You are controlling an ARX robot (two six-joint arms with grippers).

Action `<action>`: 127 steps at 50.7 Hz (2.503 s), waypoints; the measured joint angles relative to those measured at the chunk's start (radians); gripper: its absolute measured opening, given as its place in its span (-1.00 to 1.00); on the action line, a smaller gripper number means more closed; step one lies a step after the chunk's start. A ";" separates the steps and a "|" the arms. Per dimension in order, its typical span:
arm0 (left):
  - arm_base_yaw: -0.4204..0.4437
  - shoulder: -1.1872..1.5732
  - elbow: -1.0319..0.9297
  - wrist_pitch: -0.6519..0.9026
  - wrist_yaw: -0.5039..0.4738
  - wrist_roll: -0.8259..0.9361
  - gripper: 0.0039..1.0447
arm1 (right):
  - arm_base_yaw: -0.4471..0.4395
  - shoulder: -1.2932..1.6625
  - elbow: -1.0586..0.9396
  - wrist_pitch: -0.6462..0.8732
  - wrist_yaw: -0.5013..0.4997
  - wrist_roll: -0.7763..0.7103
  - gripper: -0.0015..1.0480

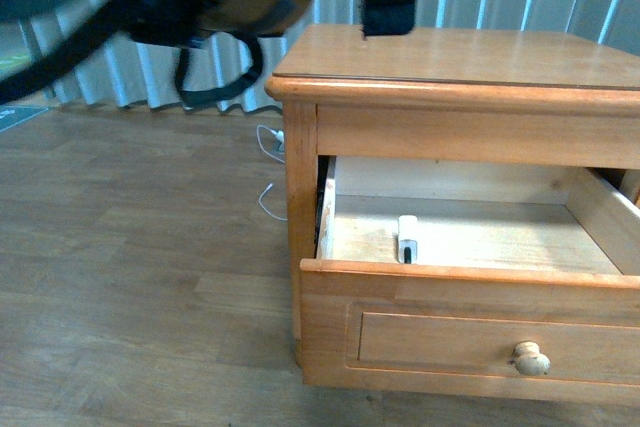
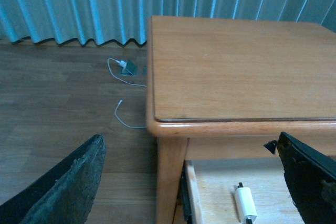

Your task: Put charger into drawer

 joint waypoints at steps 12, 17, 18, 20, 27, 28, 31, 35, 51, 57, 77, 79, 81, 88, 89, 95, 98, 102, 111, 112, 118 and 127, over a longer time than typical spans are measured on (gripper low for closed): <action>0.050 -0.406 -0.269 -0.054 0.004 0.024 0.89 | 0.000 0.000 0.000 0.000 0.000 0.000 0.85; 0.058 -0.568 -0.373 -0.121 -0.003 0.017 0.89 | 0.000 0.000 0.000 0.000 0.000 0.000 0.85; 0.059 -0.599 -0.395 -0.137 -0.005 0.011 0.89 | 0.000 0.000 0.000 0.000 0.000 0.000 0.85; 0.060 -0.646 -0.426 -0.161 -0.013 0.003 0.89 | 0.000 0.000 0.000 0.000 0.000 0.000 0.85; 0.087 -0.921 -0.587 -0.327 -0.048 -0.077 0.89 | 0.000 0.000 0.000 0.000 0.000 0.000 0.85; 0.093 -0.959 -0.607 -0.349 -0.051 -0.092 0.89 | 0.000 0.000 0.000 0.000 0.000 0.000 0.85; 0.112 -1.070 -0.665 -0.418 -0.066 -0.132 0.89 | 0.000 0.000 0.000 0.000 0.000 0.000 0.85; 0.118 -1.172 -0.719 -0.468 -0.099 -0.159 0.89 | 0.000 0.000 0.000 0.000 0.000 0.000 0.85; 0.127 -1.189 -0.726 -0.457 -0.080 -0.161 0.85 | 0.000 0.000 0.000 0.000 0.000 -0.001 0.85; 0.203 -1.246 -0.790 -0.398 0.085 -0.013 0.44 | 0.001 0.000 0.000 0.000 0.001 -0.001 0.85; 0.402 -1.379 -0.905 -0.409 0.294 0.071 -0.91 | 0.001 0.000 0.000 0.000 0.000 -0.001 0.85; 0.453 -1.405 -0.911 -0.433 0.357 0.075 -0.92 | 0.001 0.000 0.000 0.000 0.000 -0.001 0.85; 0.489 -1.450 -0.914 -0.493 0.379 0.076 -0.93 | 0.001 0.000 0.000 0.000 0.000 -0.001 0.85; 0.515 -1.527 -0.932 -0.529 0.385 0.077 -0.93 | 0.001 0.000 0.000 0.000 0.000 -0.002 0.85; 0.515 -1.529 -0.933 -0.529 0.385 0.077 -0.93 | 0.001 0.000 0.000 0.000 0.000 -0.002 0.85; 0.516 -1.541 -0.951 -0.529 0.386 0.077 -0.93 | 0.001 0.000 0.000 0.000 0.001 -0.002 0.85; 0.516 -1.545 -0.956 -0.529 0.387 0.077 -0.93 | 0.001 0.000 0.000 0.000 0.000 -0.002 0.85; 0.516 -1.551 -0.962 -0.529 0.386 0.077 -0.93 | 0.001 0.000 0.000 0.000 0.000 -0.002 0.85; 0.517 -1.590 -0.998 -0.527 0.387 0.077 -0.93 | 0.001 -0.001 0.000 0.000 0.000 -0.002 0.85; 0.517 -1.592 -0.998 -0.527 0.386 0.077 -0.93 | 0.001 -0.001 0.000 0.000 0.000 -0.002 0.85; 0.517 -1.593 -0.998 -0.527 0.387 0.077 -0.93 | 0.001 -0.001 0.000 0.000 0.001 -0.002 0.85; 0.517 -1.593 -0.998 -0.527 0.387 0.077 -0.47 | 0.101 0.061 0.050 -0.192 0.283 -0.005 0.85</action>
